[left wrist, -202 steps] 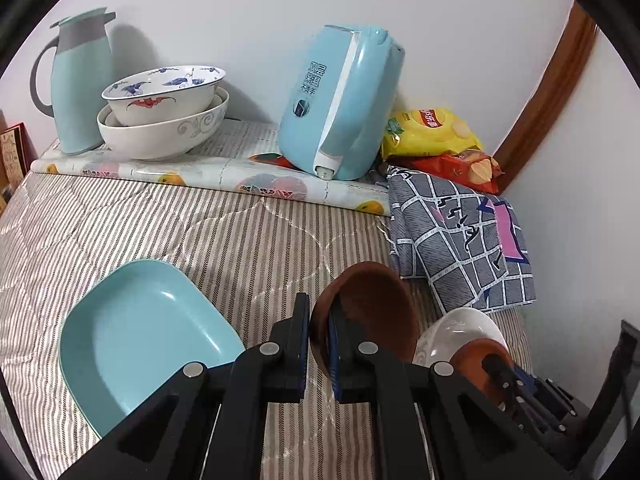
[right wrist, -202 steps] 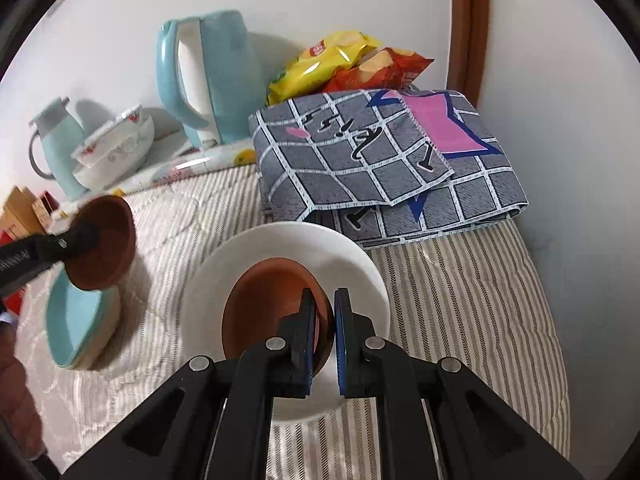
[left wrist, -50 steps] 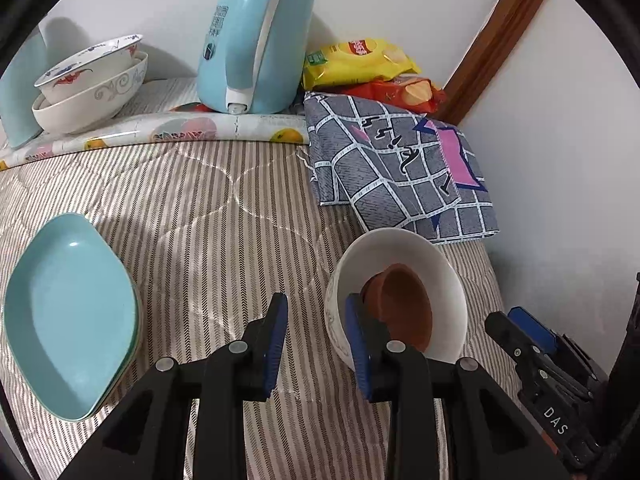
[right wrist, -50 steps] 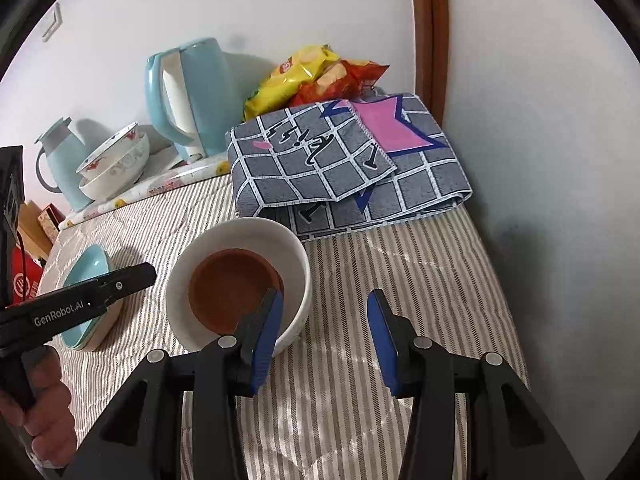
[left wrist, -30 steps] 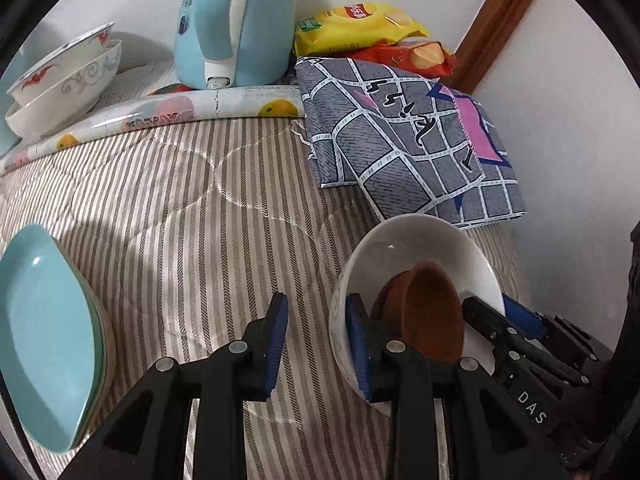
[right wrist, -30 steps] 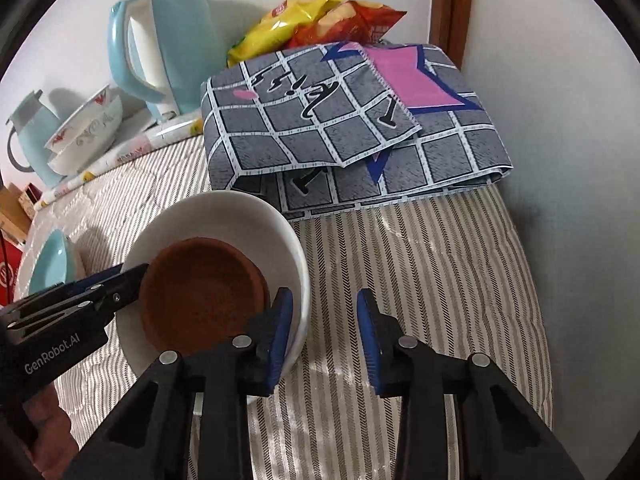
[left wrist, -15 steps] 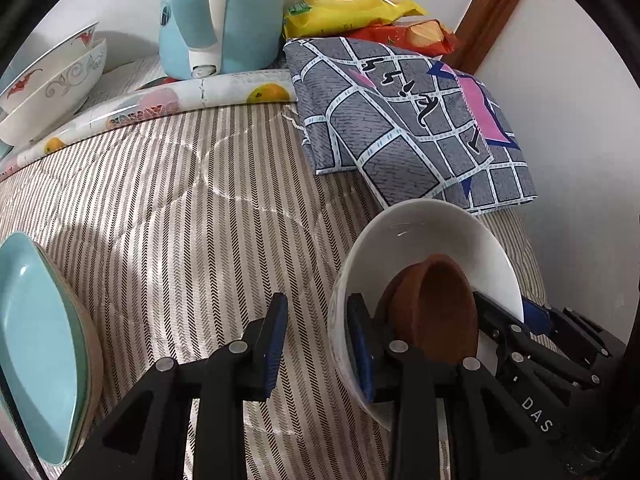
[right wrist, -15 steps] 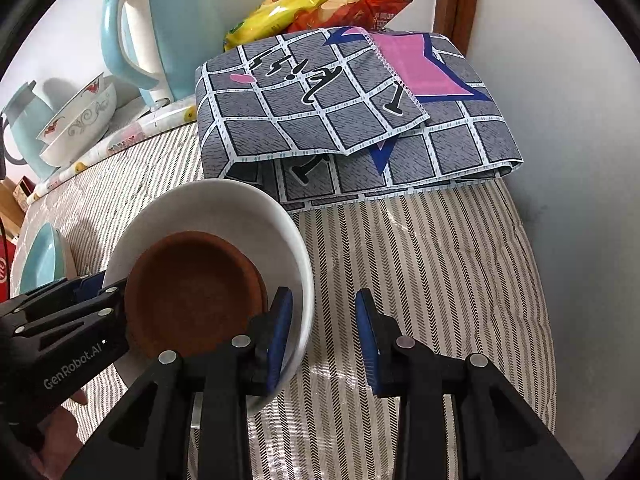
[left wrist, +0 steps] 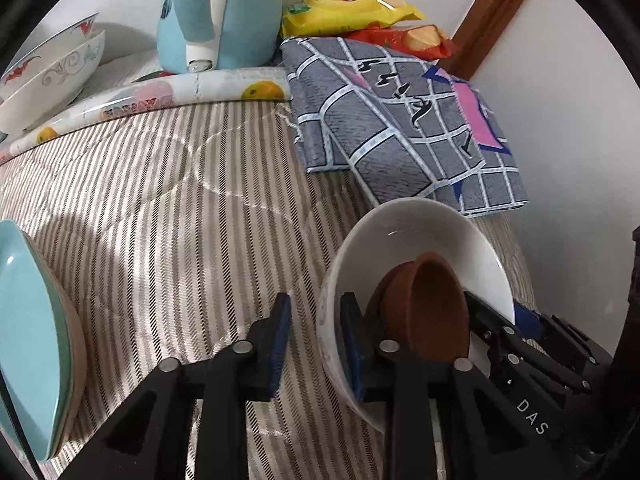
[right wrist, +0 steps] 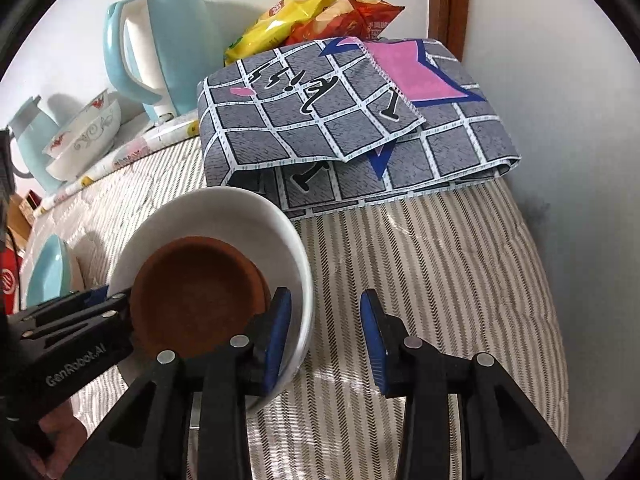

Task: Organize plates and bowls
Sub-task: 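Grasp the white bowl rim with the left gripper while the right gripper grasps beside it, then lift the white bowl with both grippers and carry it over the plate stack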

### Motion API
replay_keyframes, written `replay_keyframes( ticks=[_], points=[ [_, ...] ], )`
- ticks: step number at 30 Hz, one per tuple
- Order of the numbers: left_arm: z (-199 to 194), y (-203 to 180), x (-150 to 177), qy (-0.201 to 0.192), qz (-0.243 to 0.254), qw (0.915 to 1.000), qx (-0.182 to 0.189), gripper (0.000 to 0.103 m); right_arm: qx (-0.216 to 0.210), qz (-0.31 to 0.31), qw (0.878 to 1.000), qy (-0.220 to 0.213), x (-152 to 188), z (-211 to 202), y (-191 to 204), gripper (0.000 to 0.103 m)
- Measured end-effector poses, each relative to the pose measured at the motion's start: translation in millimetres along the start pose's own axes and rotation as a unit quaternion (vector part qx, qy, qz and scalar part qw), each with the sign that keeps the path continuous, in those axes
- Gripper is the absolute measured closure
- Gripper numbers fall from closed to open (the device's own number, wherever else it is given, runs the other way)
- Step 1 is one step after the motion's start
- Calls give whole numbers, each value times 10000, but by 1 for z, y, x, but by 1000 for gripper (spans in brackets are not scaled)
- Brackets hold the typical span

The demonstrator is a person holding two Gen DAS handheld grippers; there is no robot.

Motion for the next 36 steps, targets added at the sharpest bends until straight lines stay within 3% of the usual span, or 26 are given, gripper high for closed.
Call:
replay_keyframes(
  ticks=[4, 7, 22, 36],
  points=[
    [0, -5, -1, -30, 35, 10000, 48, 90, -128, 58, 9999, 12, 1, 0, 0, 78],
    [-1, -9, -2, -131, 122, 9998, -120, 91, -255, -26, 9997, 36, 1, 0, 5, 89],
    [-18, -2, 16, -208, 91, 9996, -175, 93, -140, 155, 9998, 21, 21, -12, 15, 90],
    [-71, -1, 34, -561, 166, 9982, -151, 93, -135, 166, 9992, -327, 40, -64, 32, 91]
  ],
)
Point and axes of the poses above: each gripper's, at about its wrist camera, not at the fingertips, and z roughly the way its jaws point, y to its left, x to its underside, the point moved 3 cm from there along z, roughly the way its jaws point, and after that the axes turned 6 degrees about y, right-handed, at the moved point
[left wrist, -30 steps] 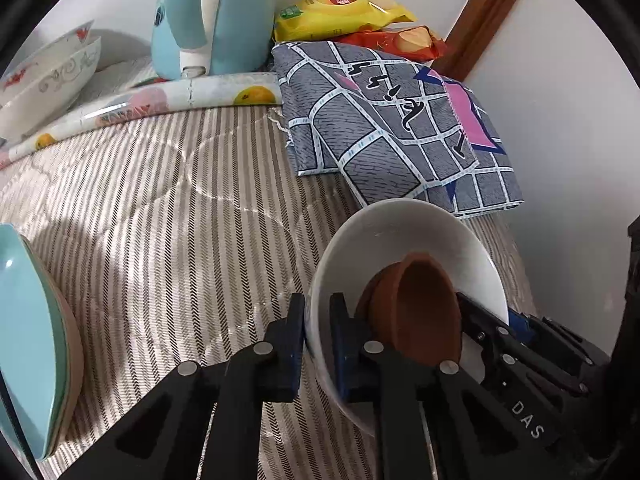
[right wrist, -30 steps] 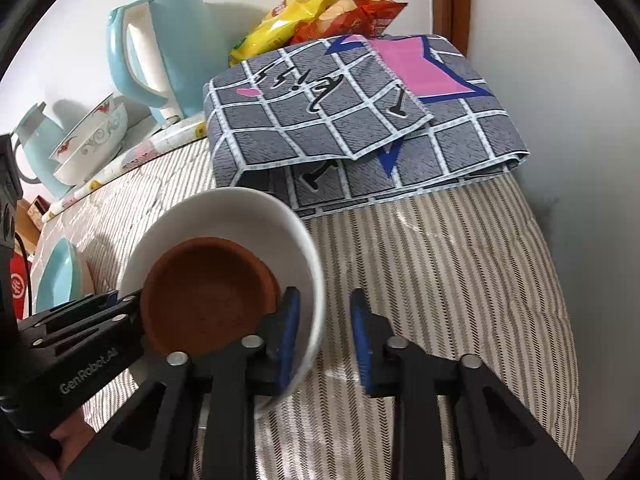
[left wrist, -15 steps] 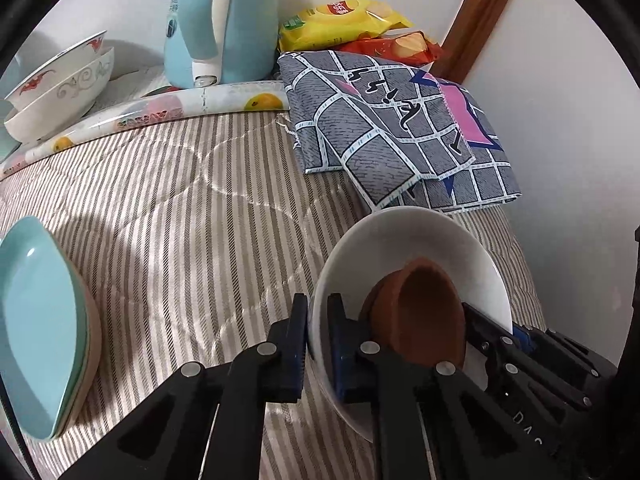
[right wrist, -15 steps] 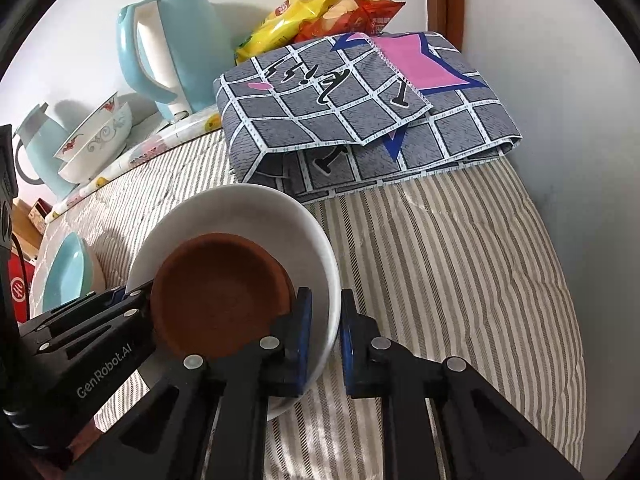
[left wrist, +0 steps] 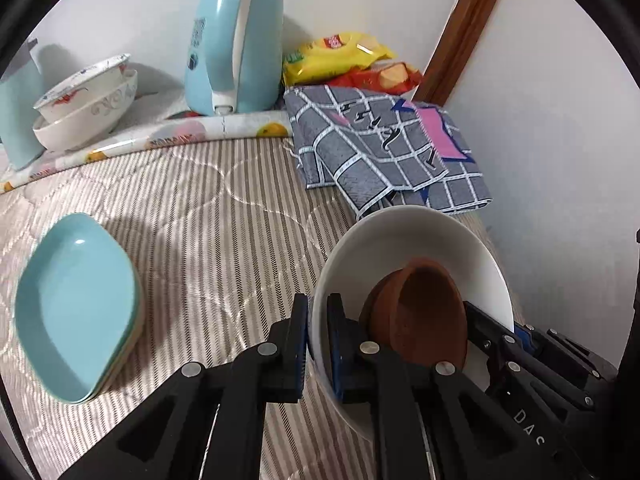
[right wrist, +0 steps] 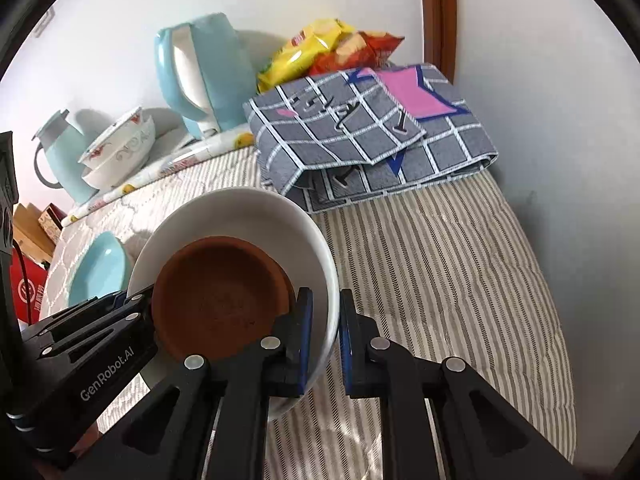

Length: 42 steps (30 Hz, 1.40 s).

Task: Organize plates and bowls
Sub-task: 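Lift the white bowl with both grippers and carry it over the plate stack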

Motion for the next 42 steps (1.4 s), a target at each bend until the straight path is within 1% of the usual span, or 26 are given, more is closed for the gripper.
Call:
replay_keyframes(
  ticks=[10, 18, 31, 42],
  points=[
    [-34, 7, 14, -216, 31, 9997, 98, 93, 55, -34, 9996, -271, 12, -37, 17, 92],
    [-55, 17, 21, -309, 34, 9994, 159, 94, 86, -14, 9991, -407, 21, -54, 28, 94],
    [-62, 51, 26, -323, -46, 9994, 133, 95, -22, -20, 9993, -377, 27, -47, 60, 94],
    [-73, 84, 18, -417, -113, 9990, 98, 95, -123, -96, 9990, -429, 20, -43, 94, 94]
  ],
)
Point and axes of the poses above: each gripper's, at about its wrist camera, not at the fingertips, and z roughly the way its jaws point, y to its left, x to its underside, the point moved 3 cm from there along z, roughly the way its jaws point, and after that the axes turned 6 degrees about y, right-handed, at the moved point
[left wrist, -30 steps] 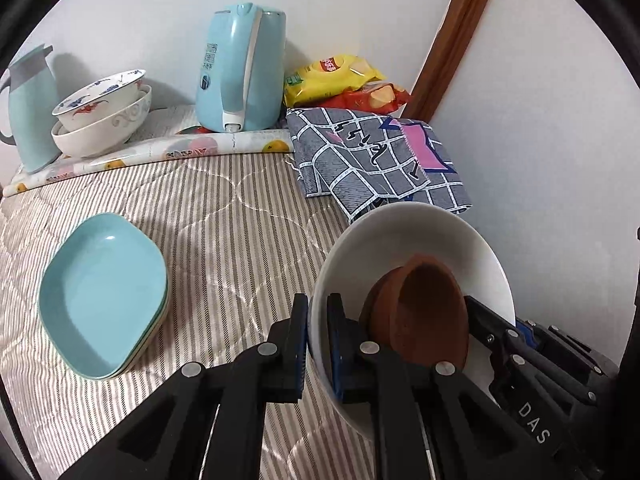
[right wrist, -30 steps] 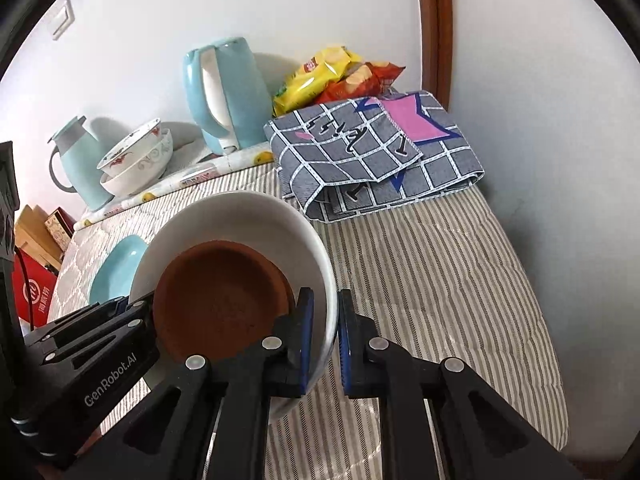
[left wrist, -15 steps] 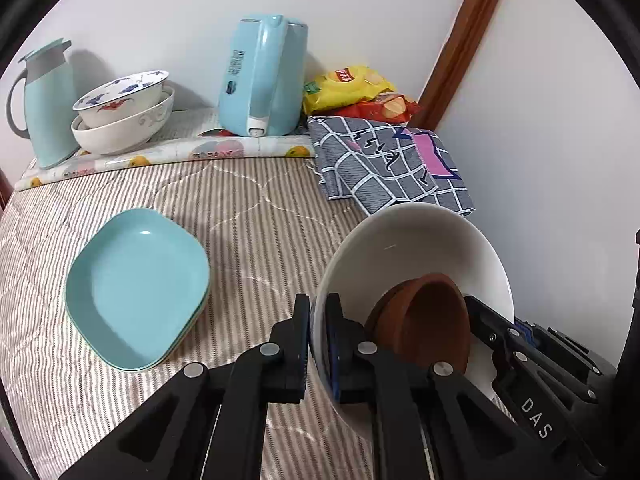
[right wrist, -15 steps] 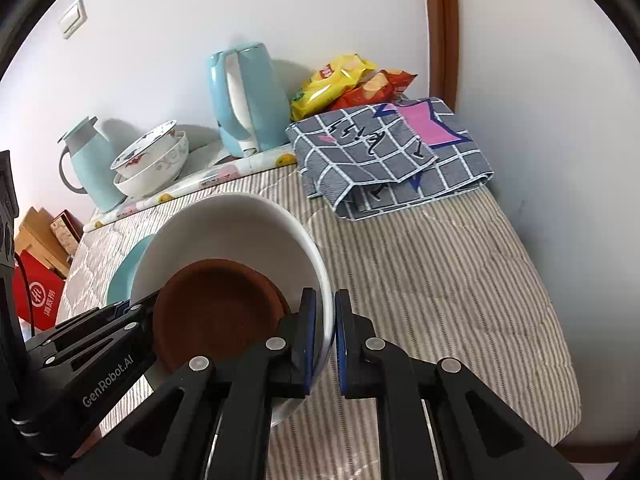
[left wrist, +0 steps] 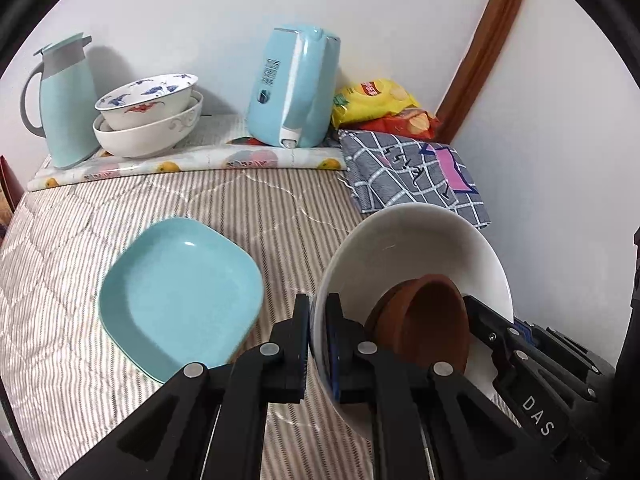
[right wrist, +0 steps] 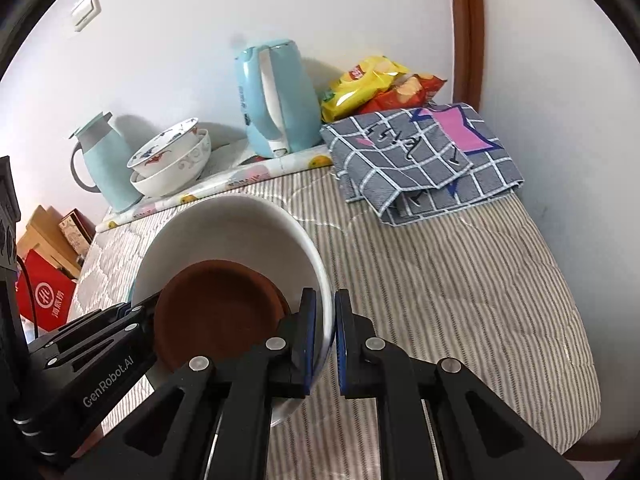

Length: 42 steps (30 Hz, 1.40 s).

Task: Organize plates and bowls
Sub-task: 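Lift the white bowl with both grippers and carry it over the plate stack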

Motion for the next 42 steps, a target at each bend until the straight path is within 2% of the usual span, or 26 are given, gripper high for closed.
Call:
replay_keyframes(
  ticks=[21, 42],
  points=[
    [-16, 57, -16, -115, -144, 9997, -147, 94, -219, -61, 9997, -25, -9, 11, 60, 94],
    [5, 106, -21, 87, -349, 9991, -239, 94, -316, -146, 9992, 214, -13, 51, 98, 94]
  ],
)
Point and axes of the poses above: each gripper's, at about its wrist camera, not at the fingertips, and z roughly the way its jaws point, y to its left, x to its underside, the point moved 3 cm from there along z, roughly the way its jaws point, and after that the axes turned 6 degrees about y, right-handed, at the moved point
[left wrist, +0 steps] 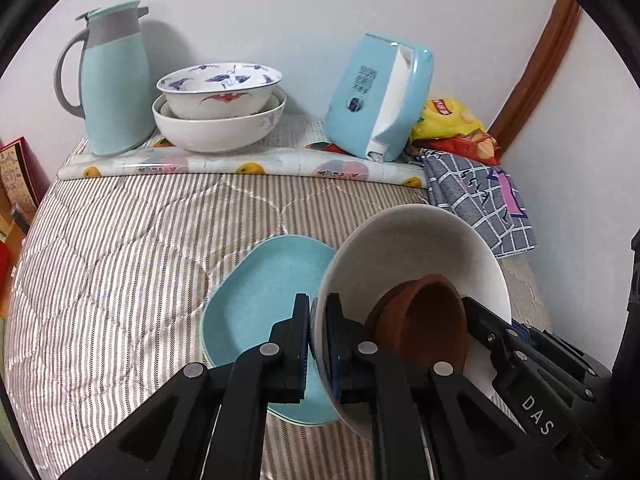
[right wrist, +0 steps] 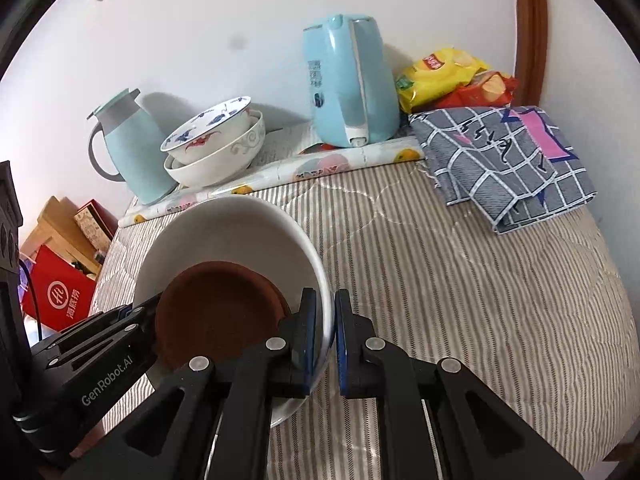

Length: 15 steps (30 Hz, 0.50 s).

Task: Organize plates and bowls
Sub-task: 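Lift the white bowl with both grippers and carry it over the plate stack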

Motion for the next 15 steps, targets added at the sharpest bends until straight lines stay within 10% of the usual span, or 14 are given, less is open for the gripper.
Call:
replay_keyframes(
  ticks=[15],
  points=[
    [31, 29, -4, 291, -201, 9993, -128, 95, -77, -47, 9994, 323, -2, 43, 15, 94]
  ],
)
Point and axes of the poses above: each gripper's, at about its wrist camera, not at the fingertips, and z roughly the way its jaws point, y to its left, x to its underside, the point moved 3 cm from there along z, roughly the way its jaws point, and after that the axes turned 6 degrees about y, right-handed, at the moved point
